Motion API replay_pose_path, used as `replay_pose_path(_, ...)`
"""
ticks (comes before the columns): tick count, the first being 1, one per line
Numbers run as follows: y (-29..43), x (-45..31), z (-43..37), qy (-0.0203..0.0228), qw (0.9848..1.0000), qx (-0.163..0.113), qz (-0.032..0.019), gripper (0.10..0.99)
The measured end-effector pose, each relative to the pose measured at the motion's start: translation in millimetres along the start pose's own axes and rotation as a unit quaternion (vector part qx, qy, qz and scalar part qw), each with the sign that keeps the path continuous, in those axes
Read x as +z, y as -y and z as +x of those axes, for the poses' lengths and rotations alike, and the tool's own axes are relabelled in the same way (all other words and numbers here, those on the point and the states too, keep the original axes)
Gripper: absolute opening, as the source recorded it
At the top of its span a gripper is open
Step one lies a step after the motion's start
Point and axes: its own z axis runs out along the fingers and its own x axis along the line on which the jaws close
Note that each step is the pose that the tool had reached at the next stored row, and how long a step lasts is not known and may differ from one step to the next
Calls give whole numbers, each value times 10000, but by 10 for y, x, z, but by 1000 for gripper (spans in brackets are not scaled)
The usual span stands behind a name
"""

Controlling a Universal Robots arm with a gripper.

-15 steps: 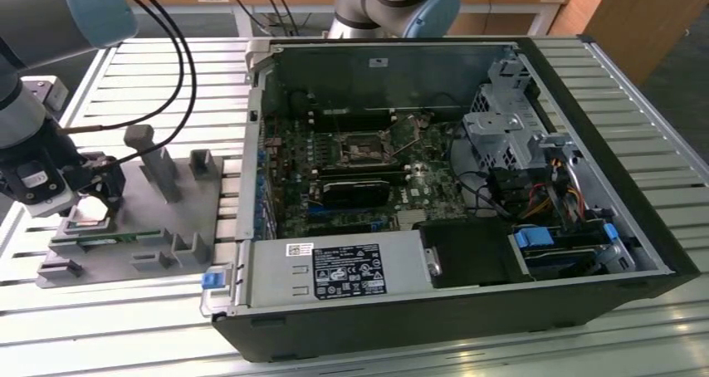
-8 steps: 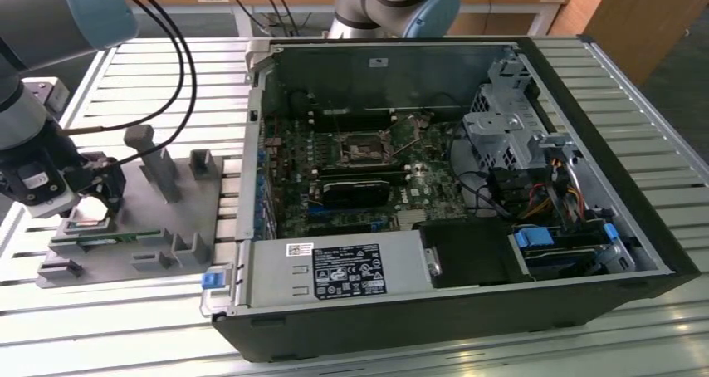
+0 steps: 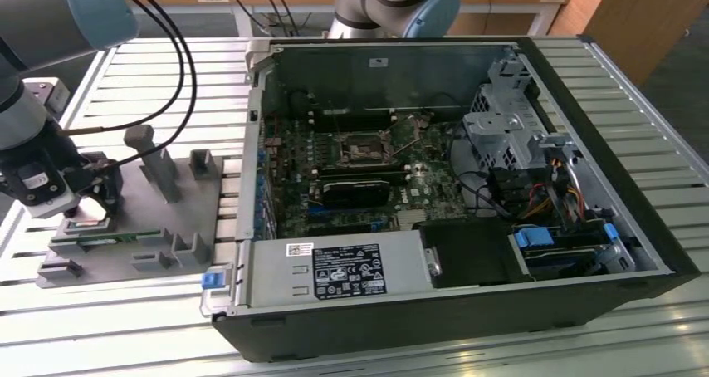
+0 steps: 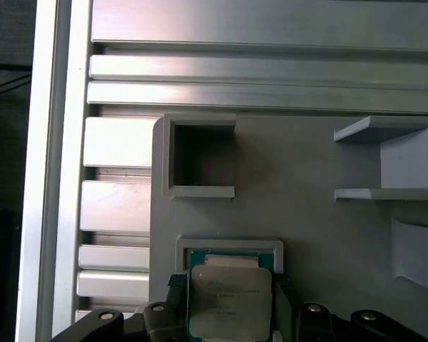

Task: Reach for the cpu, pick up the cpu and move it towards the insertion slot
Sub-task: 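Pick up the cpu and move it towards the insertion slot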

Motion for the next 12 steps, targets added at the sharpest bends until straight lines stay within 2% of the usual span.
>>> replay_pose_path(2, 0, 0, -2, 0, 10000, 2, 10, 592)
replay_pose_path(3, 0, 0, -3, 0, 10000, 3, 15, 541)
replay_pose_path(7, -1, -5, -8, -1, 10000, 6, 24, 541)
replay_pose_path(12, -3, -51, -14, -1, 10000, 5, 24, 541)
